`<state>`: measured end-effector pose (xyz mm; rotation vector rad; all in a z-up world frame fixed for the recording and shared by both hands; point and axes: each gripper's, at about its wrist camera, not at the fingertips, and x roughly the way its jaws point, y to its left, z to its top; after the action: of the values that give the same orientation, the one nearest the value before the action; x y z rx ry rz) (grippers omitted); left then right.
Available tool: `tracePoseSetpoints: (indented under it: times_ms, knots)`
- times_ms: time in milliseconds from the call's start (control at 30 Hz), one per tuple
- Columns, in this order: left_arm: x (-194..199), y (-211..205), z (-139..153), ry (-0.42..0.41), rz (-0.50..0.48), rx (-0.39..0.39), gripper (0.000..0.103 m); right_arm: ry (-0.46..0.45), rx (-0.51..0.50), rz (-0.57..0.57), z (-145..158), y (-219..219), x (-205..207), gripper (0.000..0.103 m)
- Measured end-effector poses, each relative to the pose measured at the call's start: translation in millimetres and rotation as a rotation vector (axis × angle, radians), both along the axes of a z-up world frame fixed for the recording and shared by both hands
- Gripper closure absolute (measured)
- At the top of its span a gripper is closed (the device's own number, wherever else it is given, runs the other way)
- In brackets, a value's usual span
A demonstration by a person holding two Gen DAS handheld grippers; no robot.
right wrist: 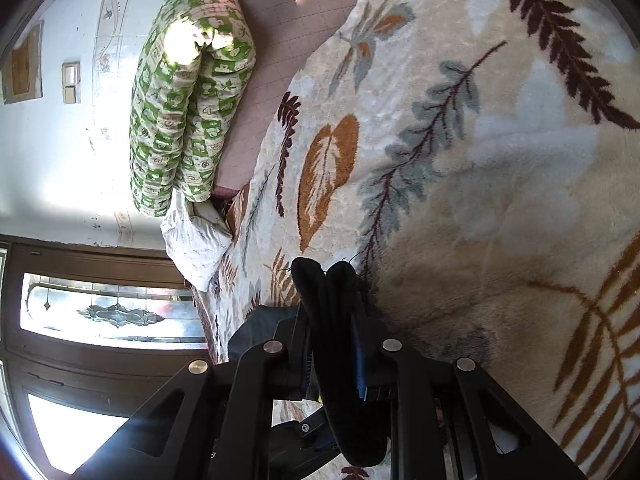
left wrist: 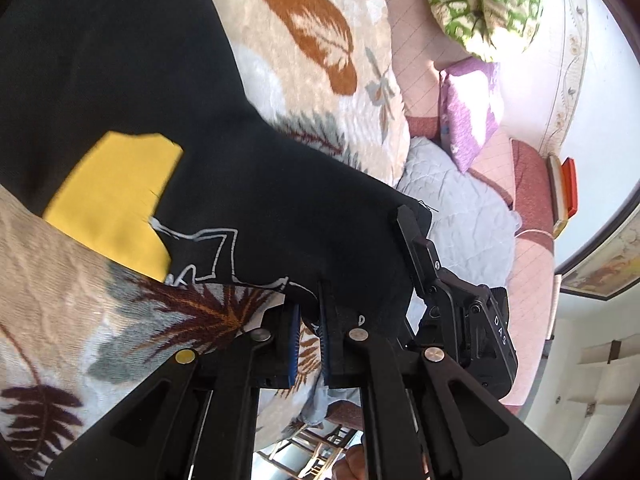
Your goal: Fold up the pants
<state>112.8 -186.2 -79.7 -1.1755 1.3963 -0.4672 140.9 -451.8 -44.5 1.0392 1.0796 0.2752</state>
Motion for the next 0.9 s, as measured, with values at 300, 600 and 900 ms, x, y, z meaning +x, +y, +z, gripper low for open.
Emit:
tracePoseSetpoints:
  times_ms: [300,600,900]
  knots:
    - [11,66,-5,0.035,0.091,-0.017,0.097,-0.018,-0.056,0.088,18,75,22,0.085]
    - [19,127,-26,0.085,0.157,-0.02,0.097,0.02,-0.076,0.182,-6,161,48,0.084]
    - [10,174,-45,0.156,0.155,-0.012,0.097,0.075,-0.107,0.228,-32,223,54,0.07]
